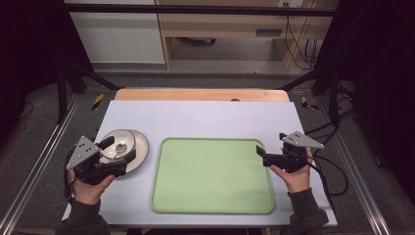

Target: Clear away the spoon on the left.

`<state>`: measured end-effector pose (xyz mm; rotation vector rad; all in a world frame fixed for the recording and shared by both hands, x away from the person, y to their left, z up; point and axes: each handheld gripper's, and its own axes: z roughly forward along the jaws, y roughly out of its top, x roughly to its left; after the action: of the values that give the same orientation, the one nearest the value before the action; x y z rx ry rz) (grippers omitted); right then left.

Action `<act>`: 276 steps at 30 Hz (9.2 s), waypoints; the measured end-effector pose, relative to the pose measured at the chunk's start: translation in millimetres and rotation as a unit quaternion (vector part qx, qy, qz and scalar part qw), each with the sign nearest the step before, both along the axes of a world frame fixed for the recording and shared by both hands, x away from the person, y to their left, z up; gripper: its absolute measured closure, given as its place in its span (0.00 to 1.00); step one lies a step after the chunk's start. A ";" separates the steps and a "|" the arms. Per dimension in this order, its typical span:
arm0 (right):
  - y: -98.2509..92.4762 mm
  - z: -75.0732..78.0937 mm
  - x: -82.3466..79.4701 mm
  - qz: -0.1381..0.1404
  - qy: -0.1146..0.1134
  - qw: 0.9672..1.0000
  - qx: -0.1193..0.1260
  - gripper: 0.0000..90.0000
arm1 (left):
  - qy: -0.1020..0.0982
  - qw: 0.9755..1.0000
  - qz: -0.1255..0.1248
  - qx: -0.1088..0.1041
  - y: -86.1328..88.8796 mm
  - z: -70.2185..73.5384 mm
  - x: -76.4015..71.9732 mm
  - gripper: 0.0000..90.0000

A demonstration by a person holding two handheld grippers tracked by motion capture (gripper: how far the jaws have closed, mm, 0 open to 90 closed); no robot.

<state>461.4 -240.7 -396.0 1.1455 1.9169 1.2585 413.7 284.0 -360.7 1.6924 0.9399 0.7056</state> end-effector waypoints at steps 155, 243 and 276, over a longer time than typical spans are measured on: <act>7.5 -8.9 5.3 0.009 0.034 0.999 -0.031 0.06 | 0.064 0.993 0.050 0.083 53.9 -49.8 -9.9 0.98; 5.7 -6.8 4.3 0.009 0.035 0.999 -0.030 0.06 | -0.065 0.994 0.018 0.087 15.6 -1.2 -50.0 0.99; 6.5 -7.6 4.9 0.009 0.036 0.999 -0.032 0.06 | -0.053 0.988 -0.043 0.138 -30.9 -17.7 -44.5 0.99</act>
<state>466.3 -234.1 -403.6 1.1575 2.0101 1.1705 369.2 253.1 -378.4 1.9040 0.7145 0.8921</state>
